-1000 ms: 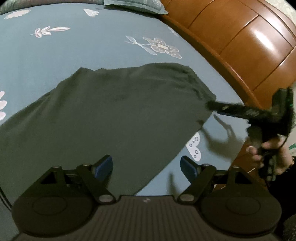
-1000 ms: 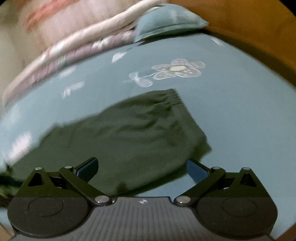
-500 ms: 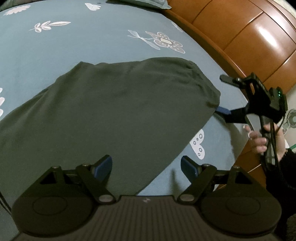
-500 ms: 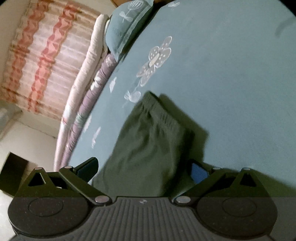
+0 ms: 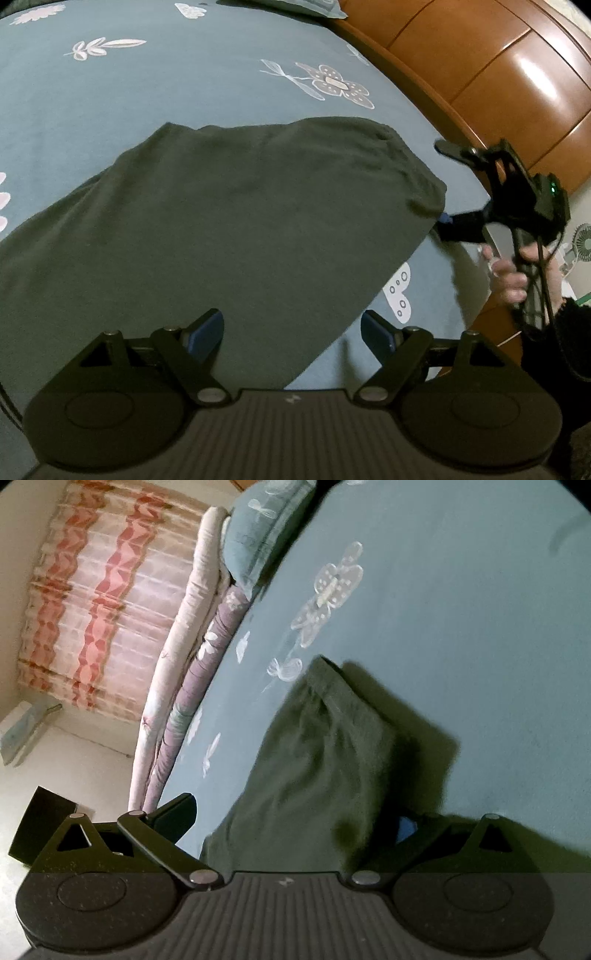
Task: Fold clothes
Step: 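Close the right gripper on the garment edge, then lift the gripped ribbed edge with the right gripper and carry it over the garment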
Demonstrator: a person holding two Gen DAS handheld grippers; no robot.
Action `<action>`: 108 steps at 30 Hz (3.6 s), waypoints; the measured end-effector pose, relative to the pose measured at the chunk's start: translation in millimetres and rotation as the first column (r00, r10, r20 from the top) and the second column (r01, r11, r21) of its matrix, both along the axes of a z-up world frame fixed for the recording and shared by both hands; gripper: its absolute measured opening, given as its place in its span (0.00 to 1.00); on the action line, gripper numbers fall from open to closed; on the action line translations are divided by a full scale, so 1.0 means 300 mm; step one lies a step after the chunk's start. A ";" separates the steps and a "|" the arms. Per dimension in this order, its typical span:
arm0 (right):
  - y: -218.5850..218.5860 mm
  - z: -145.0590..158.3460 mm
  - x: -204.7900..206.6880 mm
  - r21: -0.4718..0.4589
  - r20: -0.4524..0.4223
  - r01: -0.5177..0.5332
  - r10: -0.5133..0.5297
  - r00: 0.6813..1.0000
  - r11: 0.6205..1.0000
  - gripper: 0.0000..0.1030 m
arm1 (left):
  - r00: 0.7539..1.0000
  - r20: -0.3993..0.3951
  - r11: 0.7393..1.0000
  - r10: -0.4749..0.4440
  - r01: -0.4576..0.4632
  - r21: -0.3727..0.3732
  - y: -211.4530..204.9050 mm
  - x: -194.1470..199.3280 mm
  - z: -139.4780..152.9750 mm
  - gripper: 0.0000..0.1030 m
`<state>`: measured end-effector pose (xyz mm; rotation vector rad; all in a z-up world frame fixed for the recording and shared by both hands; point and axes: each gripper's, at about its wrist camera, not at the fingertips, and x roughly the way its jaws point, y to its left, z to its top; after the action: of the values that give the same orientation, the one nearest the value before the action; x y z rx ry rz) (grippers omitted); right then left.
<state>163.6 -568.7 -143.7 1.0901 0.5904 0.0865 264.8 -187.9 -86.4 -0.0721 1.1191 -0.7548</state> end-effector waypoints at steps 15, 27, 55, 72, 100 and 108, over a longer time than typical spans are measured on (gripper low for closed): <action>0.011 -0.010 0.069 -0.065 0.080 0.013 -0.007 0.997 0.998 1.00 | 0.999 -0.018 0.999 0.029 -0.030 -0.033 0.004 0.018 -0.011 0.80; -0.082 -0.111 0.008 -0.033 0.047 0.129 -0.128 0.991 0.991 0.13 | 0.999 -0.019 0.999 0.033 -0.034 -0.040 0.014 0.010 -0.009 0.81; 0.009 0.015 0.079 -0.360 -0.079 0.019 -0.051 0.996 0.933 0.16 | 0.997 0.050 0.999 0.051 -0.051 0.013 0.023 -0.020 0.047 0.83; 0.125 0.208 0.115 -0.552 -0.094 -0.092 0.048 0.994 0.829 0.16 | 0.984 0.113 0.990 0.141 -0.142 -0.006 0.103 -0.037 0.134 0.83; 0.644 0.502 0.111 -0.706 0.016 -0.123 0.189 0.982 0.697 0.16 | 0.970 0.178 0.985 0.166 -0.153 -0.082 0.524 -0.111 0.185 0.83; 0.800 0.525 0.112 -0.721 0.014 -0.138 0.214 0.977 0.679 0.16 | 0.963 0.195 0.981 0.185 -0.170 -0.090 0.659 -0.136 0.202 0.83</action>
<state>197.3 -328.7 13.8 0.2483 0.5653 0.0659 224.2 9.7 -25.8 -0.1516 0.8790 -0.6269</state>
